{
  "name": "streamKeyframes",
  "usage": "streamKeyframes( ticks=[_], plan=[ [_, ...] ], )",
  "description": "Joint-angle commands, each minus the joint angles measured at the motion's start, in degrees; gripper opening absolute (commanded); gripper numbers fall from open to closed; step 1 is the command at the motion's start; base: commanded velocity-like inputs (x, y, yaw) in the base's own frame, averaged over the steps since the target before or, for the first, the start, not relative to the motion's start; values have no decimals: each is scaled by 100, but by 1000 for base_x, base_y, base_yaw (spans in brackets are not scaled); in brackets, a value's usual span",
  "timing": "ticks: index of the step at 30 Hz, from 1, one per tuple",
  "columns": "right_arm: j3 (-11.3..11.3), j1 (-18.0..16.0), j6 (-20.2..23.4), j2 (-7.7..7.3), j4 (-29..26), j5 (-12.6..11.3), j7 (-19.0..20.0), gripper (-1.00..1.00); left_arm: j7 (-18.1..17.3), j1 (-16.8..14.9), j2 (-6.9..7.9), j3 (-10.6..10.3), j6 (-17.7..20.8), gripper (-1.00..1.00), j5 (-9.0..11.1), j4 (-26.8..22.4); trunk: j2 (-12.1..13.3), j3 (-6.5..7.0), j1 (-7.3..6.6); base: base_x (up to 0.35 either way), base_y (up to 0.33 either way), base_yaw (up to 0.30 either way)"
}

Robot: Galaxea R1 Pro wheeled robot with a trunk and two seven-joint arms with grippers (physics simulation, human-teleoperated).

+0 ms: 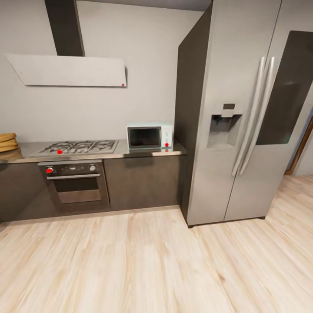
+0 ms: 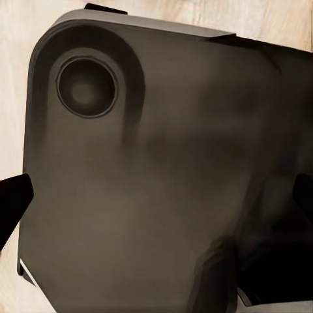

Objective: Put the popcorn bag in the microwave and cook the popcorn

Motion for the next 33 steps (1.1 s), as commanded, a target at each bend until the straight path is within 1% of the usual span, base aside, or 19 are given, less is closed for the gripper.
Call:
streamKeyframes(
  ticks=[1, 33],
  plan=[
    [2, -1, -21, -1, 3, 2, -1, 100, 3, -1, -1, 1, -13, 100, 34, -2, -2, -4, 3, 323, 0, 0],
    [3, -1, -21, 0, 3, 19, -1, 100, 3, 2, -10, 1, -67, 100, 27, -2, -2, -4, 3, 323, 0, 0]
  ],
)
